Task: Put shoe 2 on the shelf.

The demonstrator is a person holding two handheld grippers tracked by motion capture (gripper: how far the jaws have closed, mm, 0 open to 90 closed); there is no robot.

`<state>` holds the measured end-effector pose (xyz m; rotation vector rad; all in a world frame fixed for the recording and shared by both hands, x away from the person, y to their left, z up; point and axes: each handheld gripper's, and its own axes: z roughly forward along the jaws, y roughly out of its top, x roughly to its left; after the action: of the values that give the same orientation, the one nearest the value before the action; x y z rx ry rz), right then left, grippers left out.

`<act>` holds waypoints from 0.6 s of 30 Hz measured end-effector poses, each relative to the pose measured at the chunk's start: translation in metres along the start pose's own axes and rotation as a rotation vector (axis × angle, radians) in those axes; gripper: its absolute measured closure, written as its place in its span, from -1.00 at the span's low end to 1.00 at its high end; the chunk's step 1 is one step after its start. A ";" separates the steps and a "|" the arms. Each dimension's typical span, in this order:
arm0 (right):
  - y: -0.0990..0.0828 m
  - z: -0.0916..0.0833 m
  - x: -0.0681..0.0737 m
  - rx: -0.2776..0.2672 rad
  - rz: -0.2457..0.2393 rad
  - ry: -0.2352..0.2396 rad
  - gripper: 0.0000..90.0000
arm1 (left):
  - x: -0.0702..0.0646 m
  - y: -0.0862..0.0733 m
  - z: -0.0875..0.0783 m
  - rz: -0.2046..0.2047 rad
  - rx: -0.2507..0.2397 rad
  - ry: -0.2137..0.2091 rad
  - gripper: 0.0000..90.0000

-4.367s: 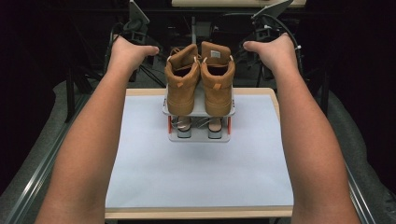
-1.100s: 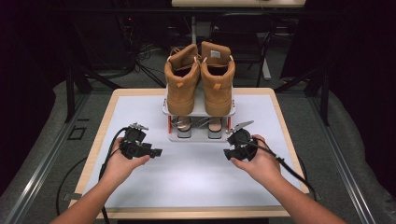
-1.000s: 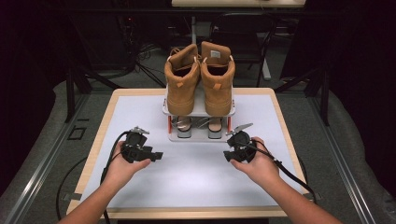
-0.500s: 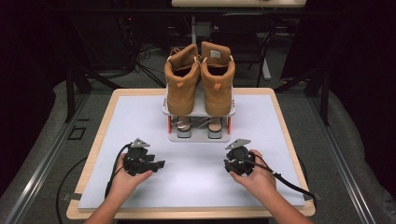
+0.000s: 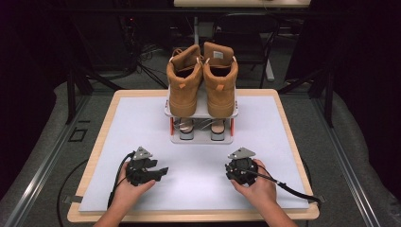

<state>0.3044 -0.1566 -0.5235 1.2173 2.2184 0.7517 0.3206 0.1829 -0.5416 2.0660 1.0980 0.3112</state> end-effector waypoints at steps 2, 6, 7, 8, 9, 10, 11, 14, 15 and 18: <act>-0.003 0.000 0.002 -0.005 -0.002 -0.011 0.20 | 0.000 -0.002 -0.001 0.001 -0.002 -0.002 -0.07; -0.008 0.002 0.006 -0.012 -0.001 -0.015 0.20 | 0.000 -0.006 -0.002 0.006 -0.008 0.006 -0.07; -0.010 0.003 0.007 -0.022 0.002 -0.016 0.20 | 0.001 -0.007 -0.002 0.007 -0.009 0.009 -0.07; -0.010 0.003 0.007 -0.016 -0.004 -0.015 0.20 | 0.001 -0.007 -0.003 0.011 -0.011 0.010 -0.08; -0.011 0.003 0.008 -0.024 -0.007 -0.015 0.20 | 0.001 -0.008 -0.002 0.010 -0.019 0.019 -0.08; -0.012 0.004 0.010 -0.042 -0.011 -0.013 0.20 | 0.002 -0.009 -0.002 0.011 -0.021 0.023 -0.09; -0.012 0.004 0.011 -0.044 -0.011 -0.019 0.20 | 0.001 -0.009 -0.002 0.006 -0.021 0.025 -0.10; -0.013 0.003 0.012 -0.074 -0.013 -0.022 0.20 | 0.001 -0.010 0.000 0.019 -0.016 0.030 -0.12; -0.013 0.003 0.012 -0.079 -0.016 -0.021 0.20 | 0.001 -0.010 0.000 0.023 -0.014 0.026 -0.12; -0.014 0.003 0.014 -0.078 -0.017 -0.018 0.17 | 0.001 -0.011 0.001 0.027 -0.017 0.023 -0.13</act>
<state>0.2917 -0.1503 -0.5377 1.1624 2.1617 0.8096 0.3151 0.1869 -0.5501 2.0691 1.0782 0.3575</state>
